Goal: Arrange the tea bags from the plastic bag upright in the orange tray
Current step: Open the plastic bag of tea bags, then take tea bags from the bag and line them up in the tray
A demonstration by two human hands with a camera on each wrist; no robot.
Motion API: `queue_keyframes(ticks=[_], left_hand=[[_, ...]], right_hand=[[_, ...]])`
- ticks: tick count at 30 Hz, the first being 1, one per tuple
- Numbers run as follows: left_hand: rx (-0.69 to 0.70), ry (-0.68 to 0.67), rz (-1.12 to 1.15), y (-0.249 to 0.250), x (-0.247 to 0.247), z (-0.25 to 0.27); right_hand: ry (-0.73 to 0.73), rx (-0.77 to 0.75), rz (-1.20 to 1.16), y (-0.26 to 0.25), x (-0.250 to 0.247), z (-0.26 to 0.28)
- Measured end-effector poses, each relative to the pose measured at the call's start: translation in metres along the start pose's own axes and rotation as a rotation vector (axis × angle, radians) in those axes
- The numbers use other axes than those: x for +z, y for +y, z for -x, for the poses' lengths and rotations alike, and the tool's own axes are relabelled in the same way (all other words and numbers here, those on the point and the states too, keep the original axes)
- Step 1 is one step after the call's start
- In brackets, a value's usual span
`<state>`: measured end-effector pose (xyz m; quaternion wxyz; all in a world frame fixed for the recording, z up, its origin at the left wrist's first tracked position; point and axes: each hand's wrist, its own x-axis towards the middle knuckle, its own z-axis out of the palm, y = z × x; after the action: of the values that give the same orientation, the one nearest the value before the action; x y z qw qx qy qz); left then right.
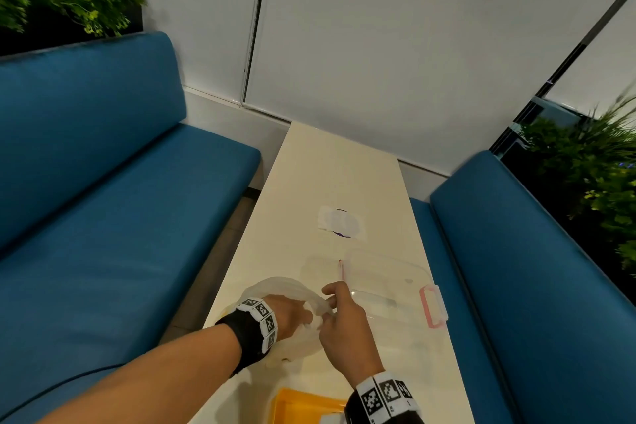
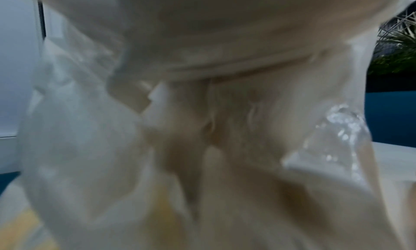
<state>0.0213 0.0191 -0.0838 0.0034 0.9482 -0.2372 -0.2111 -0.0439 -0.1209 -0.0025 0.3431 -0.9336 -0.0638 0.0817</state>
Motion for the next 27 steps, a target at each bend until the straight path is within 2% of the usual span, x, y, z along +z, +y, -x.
queue_keyframes(ticks=[7,11,14,16,21,23,25,27], left_hand=[[0.003,0.025,0.102,-0.004,-0.013,0.026],[0.048,0.165,0.187,-0.002,-0.028,0.047],[0.084,0.269,0.353,-0.006,-0.036,0.066],[0.088,0.354,0.521,-0.012,-0.038,0.080],[-0.034,0.605,1.177,-0.019,-0.032,0.117],[-0.047,0.601,1.533,-0.013,-0.030,0.132],[-0.040,0.536,1.848,-0.006,-0.027,0.147],[-0.048,0.481,1.986,0.001,-0.020,0.157]], right_hand=[[0.061,0.090,-0.060,0.003,-0.006,-0.004],[0.083,0.128,-0.093,0.001,-0.008,-0.008],[0.089,0.151,-0.131,-0.001,-0.008,-0.009],[0.094,0.150,-0.165,-0.001,-0.008,-0.011],[0.087,0.140,-0.204,-0.002,-0.003,-0.011],[0.084,0.130,-0.212,-0.002,0.000,-0.010],[0.078,0.126,-0.219,-0.002,0.002,-0.007],[0.058,0.124,-0.224,-0.002,0.003,-0.003]])
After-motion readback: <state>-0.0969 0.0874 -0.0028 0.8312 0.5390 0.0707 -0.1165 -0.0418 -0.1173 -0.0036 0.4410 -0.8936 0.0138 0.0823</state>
